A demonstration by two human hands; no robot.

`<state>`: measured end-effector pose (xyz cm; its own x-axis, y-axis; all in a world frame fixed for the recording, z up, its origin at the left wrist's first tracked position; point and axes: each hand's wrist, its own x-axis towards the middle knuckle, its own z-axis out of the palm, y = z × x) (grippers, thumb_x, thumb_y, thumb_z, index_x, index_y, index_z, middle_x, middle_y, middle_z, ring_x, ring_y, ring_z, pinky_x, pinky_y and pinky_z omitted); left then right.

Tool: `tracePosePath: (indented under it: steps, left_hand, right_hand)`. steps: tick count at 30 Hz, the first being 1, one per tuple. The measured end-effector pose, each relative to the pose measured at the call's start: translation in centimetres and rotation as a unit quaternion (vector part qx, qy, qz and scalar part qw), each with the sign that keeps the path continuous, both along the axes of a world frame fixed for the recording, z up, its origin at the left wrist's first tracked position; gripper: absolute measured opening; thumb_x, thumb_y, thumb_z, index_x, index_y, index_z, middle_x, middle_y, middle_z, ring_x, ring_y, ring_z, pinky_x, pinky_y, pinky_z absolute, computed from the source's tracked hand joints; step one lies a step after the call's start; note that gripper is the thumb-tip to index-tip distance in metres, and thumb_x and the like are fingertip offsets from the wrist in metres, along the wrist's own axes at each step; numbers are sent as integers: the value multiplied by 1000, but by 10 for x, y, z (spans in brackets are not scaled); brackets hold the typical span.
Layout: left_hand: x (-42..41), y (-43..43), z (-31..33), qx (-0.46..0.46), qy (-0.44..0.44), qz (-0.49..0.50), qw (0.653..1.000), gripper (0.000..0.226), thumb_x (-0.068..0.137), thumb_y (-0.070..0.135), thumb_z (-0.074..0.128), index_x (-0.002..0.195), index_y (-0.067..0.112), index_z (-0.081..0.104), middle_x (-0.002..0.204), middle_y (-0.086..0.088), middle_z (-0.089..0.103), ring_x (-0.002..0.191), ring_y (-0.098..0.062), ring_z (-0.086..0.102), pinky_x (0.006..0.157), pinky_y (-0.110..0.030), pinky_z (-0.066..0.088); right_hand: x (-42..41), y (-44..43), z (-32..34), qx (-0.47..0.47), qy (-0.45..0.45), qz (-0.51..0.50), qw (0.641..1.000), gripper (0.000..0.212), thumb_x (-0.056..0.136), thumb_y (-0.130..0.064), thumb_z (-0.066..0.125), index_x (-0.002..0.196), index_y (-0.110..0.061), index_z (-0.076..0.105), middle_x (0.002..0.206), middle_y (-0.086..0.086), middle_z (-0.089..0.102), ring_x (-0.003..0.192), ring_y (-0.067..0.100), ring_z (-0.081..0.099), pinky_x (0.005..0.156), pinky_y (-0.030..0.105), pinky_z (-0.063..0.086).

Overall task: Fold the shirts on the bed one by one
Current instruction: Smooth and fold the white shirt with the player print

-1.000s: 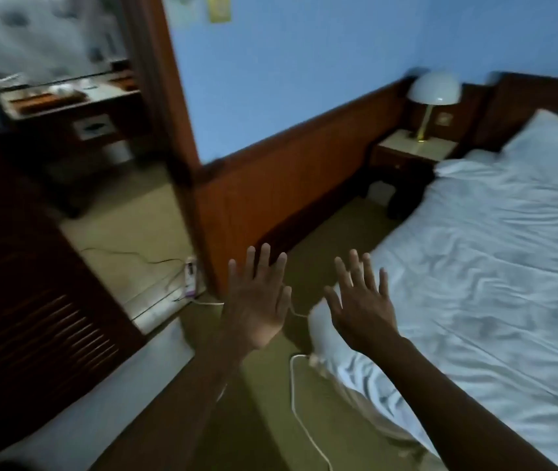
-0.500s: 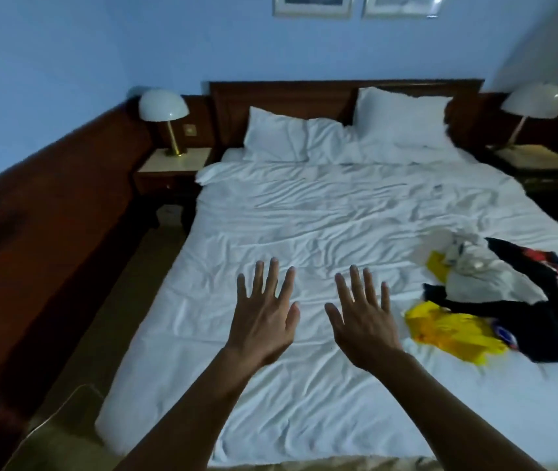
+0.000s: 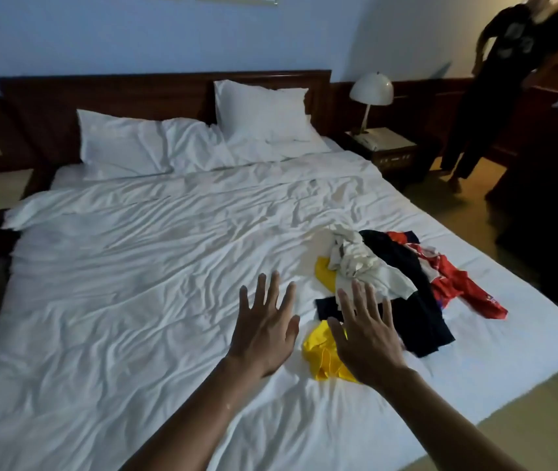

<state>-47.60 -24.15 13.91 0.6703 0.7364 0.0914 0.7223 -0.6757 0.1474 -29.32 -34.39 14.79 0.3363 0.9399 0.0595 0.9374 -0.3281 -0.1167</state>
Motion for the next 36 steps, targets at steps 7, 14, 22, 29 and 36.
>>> tracePosePath:
  steps: [7,14,22,29,36]
  left_hand:
    - [119,78,-29,-29,9,-52,998,65,104,45,28,163,16,28,170,-20,22,157,-43,20,122,-65,23]
    - [262,163,-75,-66,30,-44,996,67,107,29,43,166,22,13,173,-16,10,159,-39,10,125,-60,17]
    - [390,240,-155,-159,15,-23,987,79,97,60,13,162,19,30,168,-17,27,153,-36,25,122,-55,24]
    - [451,295,-241,-245,124,-5,962,107,85,39,78,165,13,12,169,-19,14,151,-38,28,119,-48,34]
    - [465,311,-316,-337,0,111,935,95,78,37,45,163,5,18,145,-30,41,115,-47,54,96,-50,50]
  right_hand:
    - [109,60,-16,-15,5,-12,1000,84,94,-61,-1,165,-20,15,173,9,-3,154,22,-21,125,48,-12]
    - [249,146,-59,-59,11,9,998,74,101,-57,10,165,-20,16,174,8,-4,159,29,-12,128,52,-4]
    - [374,250,-145,-159,34,72,984,67,108,-45,28,166,-16,9,173,10,-11,158,30,-15,129,49,-2]
    - [427,317,-226,-268,70,137,951,86,101,-43,51,165,-13,1,172,11,-13,159,31,-9,129,47,8]
    - [436,346,-285,-200,167,69,963,67,92,-24,59,153,-19,31,142,7,40,126,29,42,107,41,39]
